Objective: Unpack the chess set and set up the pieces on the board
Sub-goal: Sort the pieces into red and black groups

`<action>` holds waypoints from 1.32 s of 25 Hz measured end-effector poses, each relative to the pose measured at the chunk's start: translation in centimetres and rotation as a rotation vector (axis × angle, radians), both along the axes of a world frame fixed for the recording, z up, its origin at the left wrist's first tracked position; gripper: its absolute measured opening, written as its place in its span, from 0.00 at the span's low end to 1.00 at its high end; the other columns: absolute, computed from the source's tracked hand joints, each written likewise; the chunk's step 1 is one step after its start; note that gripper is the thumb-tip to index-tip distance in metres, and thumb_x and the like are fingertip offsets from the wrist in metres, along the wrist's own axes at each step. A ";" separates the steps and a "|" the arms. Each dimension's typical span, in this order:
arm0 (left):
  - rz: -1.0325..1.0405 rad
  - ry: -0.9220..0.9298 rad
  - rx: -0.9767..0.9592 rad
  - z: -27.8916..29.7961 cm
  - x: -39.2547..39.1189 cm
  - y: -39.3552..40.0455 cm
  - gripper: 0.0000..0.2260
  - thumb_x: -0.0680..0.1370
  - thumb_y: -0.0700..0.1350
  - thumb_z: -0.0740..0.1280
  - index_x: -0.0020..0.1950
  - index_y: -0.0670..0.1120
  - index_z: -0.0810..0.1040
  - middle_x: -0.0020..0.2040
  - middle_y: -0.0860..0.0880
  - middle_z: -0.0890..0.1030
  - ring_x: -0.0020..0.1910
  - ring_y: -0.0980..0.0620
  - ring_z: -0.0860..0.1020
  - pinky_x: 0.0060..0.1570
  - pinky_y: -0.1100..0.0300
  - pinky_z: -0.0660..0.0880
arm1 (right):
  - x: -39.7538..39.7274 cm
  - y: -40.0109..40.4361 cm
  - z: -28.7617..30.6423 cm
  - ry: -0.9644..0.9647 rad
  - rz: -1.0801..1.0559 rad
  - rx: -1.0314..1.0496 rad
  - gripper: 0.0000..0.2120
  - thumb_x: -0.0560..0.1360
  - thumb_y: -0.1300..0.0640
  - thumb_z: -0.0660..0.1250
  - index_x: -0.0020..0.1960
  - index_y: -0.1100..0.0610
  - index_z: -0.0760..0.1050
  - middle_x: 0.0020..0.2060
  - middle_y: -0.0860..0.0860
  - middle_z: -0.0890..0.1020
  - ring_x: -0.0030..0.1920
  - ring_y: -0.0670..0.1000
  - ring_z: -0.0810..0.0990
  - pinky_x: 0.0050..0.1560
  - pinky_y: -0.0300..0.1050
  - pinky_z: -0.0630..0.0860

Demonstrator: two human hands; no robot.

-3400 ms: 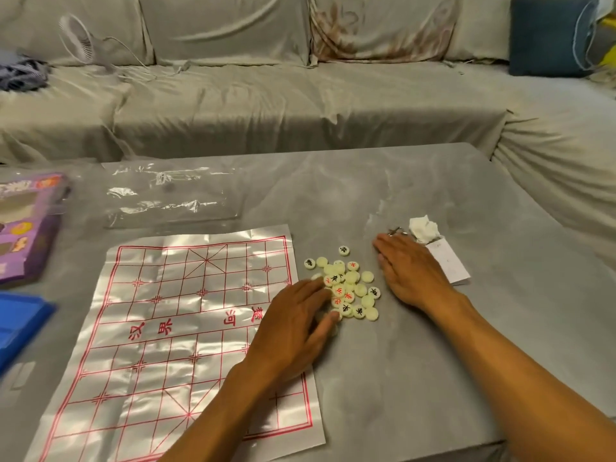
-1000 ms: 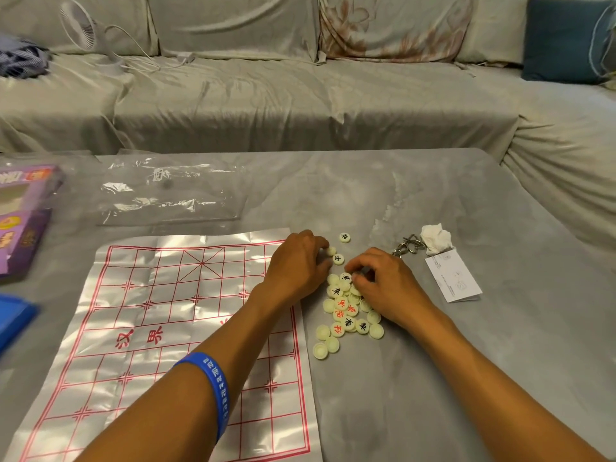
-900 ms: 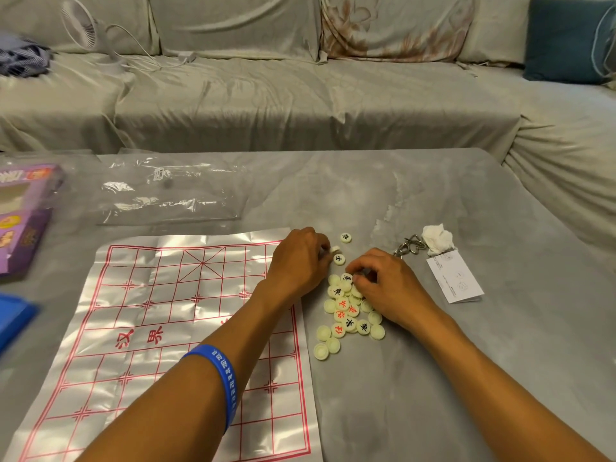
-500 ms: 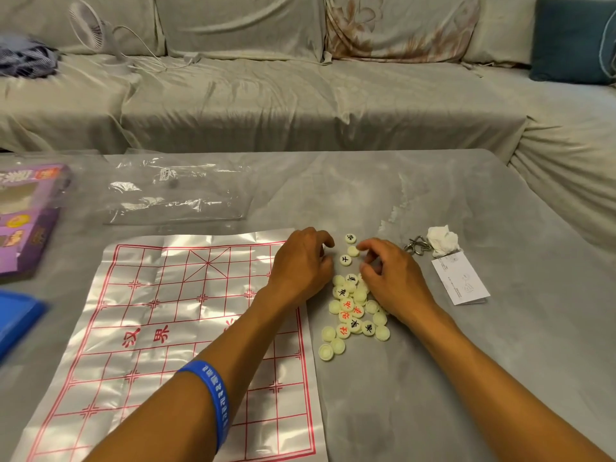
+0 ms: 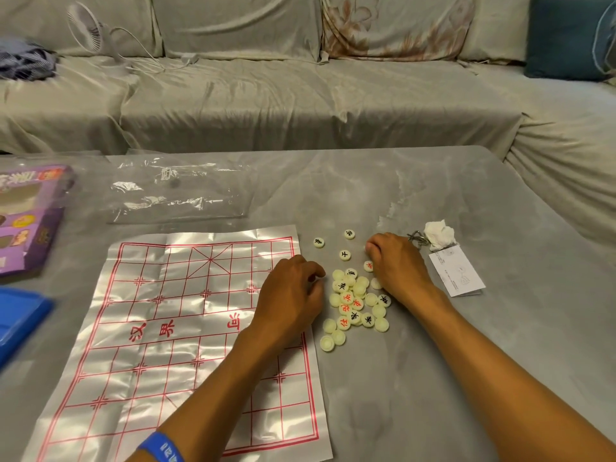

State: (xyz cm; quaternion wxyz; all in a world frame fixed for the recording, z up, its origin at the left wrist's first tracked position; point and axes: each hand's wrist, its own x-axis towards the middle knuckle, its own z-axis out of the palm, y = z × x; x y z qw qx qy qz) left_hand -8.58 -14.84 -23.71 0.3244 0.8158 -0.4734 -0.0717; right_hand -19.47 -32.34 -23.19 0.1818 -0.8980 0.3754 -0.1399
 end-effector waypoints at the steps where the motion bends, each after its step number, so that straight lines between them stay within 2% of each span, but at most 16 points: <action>1: 0.000 0.010 0.002 0.0 -0.2 0.1 0.11 0.79 0.48 0.63 0.58 0.48 0.80 0.51 0.51 0.79 0.46 0.57 0.71 0.42 0.71 0.65 | -0.2 -0.2 0.1 -0.045 -0.041 0.051 0.12 0.80 0.55 0.60 0.46 0.60 0.79 0.42 0.55 0.82 0.43 0.55 0.78 0.42 0.48 0.72; 3: 0.002 0.024 0.006 0.1 -0.4 0.2 0.11 0.79 0.48 0.63 0.58 0.48 0.80 0.51 0.51 0.79 0.47 0.57 0.72 0.42 0.71 0.66 | -0.4 -0.6 0.5 -0.107 -0.103 0.164 0.13 0.79 0.55 0.62 0.42 0.61 0.80 0.37 0.55 0.82 0.39 0.54 0.79 0.41 0.48 0.73; 7: 0.002 0.020 0.004 0.0 -0.7 0.1 0.10 0.79 0.48 0.63 0.56 0.49 0.80 0.50 0.51 0.79 0.46 0.55 0.74 0.47 0.63 0.73 | -0.6 -1.1 1.3 -0.133 -0.184 0.253 0.12 0.78 0.54 0.64 0.41 0.59 0.81 0.36 0.54 0.83 0.31 0.51 0.77 0.41 0.50 0.78; 10: 0.004 0.019 -0.003 0.1 -0.9 -0.1 0.10 0.79 0.48 0.63 0.56 0.49 0.80 0.50 0.51 0.79 0.46 0.55 0.74 0.47 0.61 0.74 | -0.8 -1.2 1.1 -0.148 -0.195 0.196 0.08 0.77 0.54 0.65 0.46 0.56 0.81 0.40 0.50 0.83 0.37 0.51 0.79 0.43 0.49 0.78; 13: 0.007 0.014 -0.004 0.2 -1.0 -0.1 0.10 0.79 0.49 0.63 0.57 0.49 0.80 0.50 0.52 0.79 0.47 0.56 0.73 0.47 0.64 0.71 | -1.3 -1.1 0.8 -0.102 -0.019 0.058 0.07 0.77 0.54 0.65 0.52 0.52 0.80 0.44 0.46 0.80 0.43 0.48 0.75 0.44 0.43 0.71; 16: 0.009 0.018 -0.002 0.2 -1.1 0.0 0.10 0.79 0.49 0.63 0.57 0.49 0.80 0.50 0.52 0.79 0.47 0.56 0.73 0.46 0.65 0.70 | -1.9 -1.0 1.1 -0.004 0.052 0.002 0.08 0.77 0.56 0.64 0.50 0.53 0.82 0.47 0.49 0.81 0.44 0.48 0.74 0.44 0.44 0.71; 18: 0.016 0.024 0.005 0.1 -1.0 0.2 0.11 0.79 0.50 0.63 0.57 0.50 0.80 0.50 0.52 0.79 0.47 0.56 0.74 0.46 0.66 0.70 | -2.7 -0.8 1.4 0.034 0.016 0.003 0.07 0.77 0.57 0.63 0.48 0.53 0.81 0.45 0.50 0.81 0.44 0.50 0.77 0.43 0.45 0.74; 21: 0.033 0.035 0.007 -0.2 -1.0 0.6 0.11 0.79 0.51 0.63 0.57 0.50 0.80 0.51 0.52 0.79 0.47 0.56 0.74 0.45 0.66 0.69 | -4.2 -0.5 1.6 -0.030 -0.022 0.032 0.06 0.77 0.55 0.64 0.51 0.51 0.79 0.43 0.48 0.79 0.43 0.49 0.79 0.43 0.45 0.76; 23: 0.023 0.026 -0.002 -0.3 -1.4 0.5 0.11 0.79 0.51 0.63 0.57 0.50 0.80 0.50 0.52 0.79 0.47 0.56 0.73 0.43 0.69 0.67 | -4.5 -0.2 1.8 -0.081 0.078 0.081 0.09 0.77 0.53 0.65 0.56 0.48 0.78 0.46 0.46 0.79 0.44 0.46 0.77 0.46 0.45 0.76; 26: -0.009 -0.013 -0.005 0.1 -1.9 0.1 0.12 0.79 0.50 0.63 0.58 0.50 0.79 0.51 0.52 0.78 0.47 0.57 0.71 0.42 0.71 0.65 | -3.8 -0.1 1.5 0.033 0.278 -0.014 0.09 0.78 0.51 0.65 0.57 0.46 0.79 0.49 0.46 0.78 0.49 0.48 0.75 0.47 0.47 0.75; 29: -0.026 -0.035 -0.006 0.2 -1.8 -0.1 0.12 0.79 0.50 0.63 0.59 0.49 0.79 0.53 0.52 0.78 0.49 0.56 0.72 0.46 0.67 0.68 | -3.2 -0.5 1.2 0.027 0.230 -0.058 0.08 0.77 0.54 0.66 0.53 0.51 0.82 0.47 0.50 0.79 0.48 0.52 0.77 0.46 0.49 0.75; 33: -0.045 -0.019 0.003 0.0 -2.5 0.1 0.12 0.79 0.50 0.63 0.59 0.50 0.79 0.54 0.52 0.78 0.51 0.56 0.72 0.48 0.66 0.69 | -2.8 -1.7 1.5 0.026 0.145 -0.017 0.08 0.77 0.57 0.67 0.55 0.54 0.81 0.49 0.53 0.80 0.49 0.53 0.77 0.48 0.44 0.73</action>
